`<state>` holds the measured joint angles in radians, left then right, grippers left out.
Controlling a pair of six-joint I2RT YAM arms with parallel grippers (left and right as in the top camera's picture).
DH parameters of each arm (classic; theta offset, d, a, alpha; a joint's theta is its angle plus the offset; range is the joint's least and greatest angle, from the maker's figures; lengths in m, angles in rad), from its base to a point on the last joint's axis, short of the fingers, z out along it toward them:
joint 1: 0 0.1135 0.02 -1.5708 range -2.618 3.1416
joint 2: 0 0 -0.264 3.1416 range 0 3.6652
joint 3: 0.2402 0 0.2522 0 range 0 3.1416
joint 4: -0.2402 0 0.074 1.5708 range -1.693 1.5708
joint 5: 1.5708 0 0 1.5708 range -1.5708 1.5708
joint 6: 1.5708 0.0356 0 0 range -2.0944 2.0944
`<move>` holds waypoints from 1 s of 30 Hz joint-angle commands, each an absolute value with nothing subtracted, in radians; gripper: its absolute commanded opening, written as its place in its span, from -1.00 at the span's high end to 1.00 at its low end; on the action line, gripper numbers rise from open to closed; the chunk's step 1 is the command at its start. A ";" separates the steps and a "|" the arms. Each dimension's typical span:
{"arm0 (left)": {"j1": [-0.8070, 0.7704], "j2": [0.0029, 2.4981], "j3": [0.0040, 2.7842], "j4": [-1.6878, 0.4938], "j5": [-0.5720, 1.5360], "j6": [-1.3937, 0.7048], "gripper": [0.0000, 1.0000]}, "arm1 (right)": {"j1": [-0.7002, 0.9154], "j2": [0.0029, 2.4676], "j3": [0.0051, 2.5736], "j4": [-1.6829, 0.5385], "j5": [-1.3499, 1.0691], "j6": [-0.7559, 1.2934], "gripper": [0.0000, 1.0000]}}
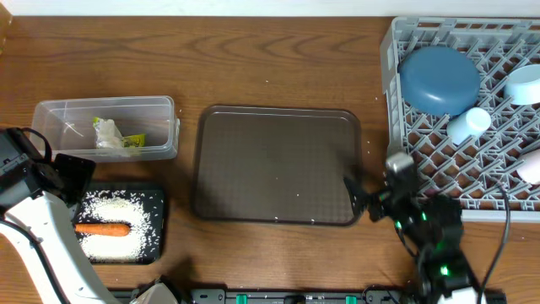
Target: Sort waste into correct bins and load items into the dishwasher rack
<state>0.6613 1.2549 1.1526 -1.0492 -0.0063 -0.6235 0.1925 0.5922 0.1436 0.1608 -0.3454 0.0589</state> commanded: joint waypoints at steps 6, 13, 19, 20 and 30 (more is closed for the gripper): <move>0.667 1.257 1.164 -1.053 -0.015 -0.617 -0.96 | 0.066 0.310 0.006 0.103 -0.335 0.020 -0.98; 0.667 1.257 1.164 -1.053 -0.015 -0.617 -0.96 | -0.010 0.186 0.006 -0.060 -0.253 0.021 -0.98; 0.667 1.257 1.164 -1.053 -0.015 -0.617 -0.96 | -0.025 0.076 0.006 -0.057 -0.225 0.017 -0.99; 0.667 1.257 1.164 -1.053 -0.015 -0.617 -0.96 | -0.030 0.052 0.006 -0.057 -0.215 0.017 -0.99; 0.667 1.257 1.164 -1.053 -0.015 -0.617 -0.95 | -0.053 0.005 0.006 -0.064 -0.145 0.009 -0.98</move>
<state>0.6613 1.2549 1.1526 -1.0500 -0.0063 -0.6235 -0.0483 0.0128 0.0074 -0.0559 -0.1848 0.0326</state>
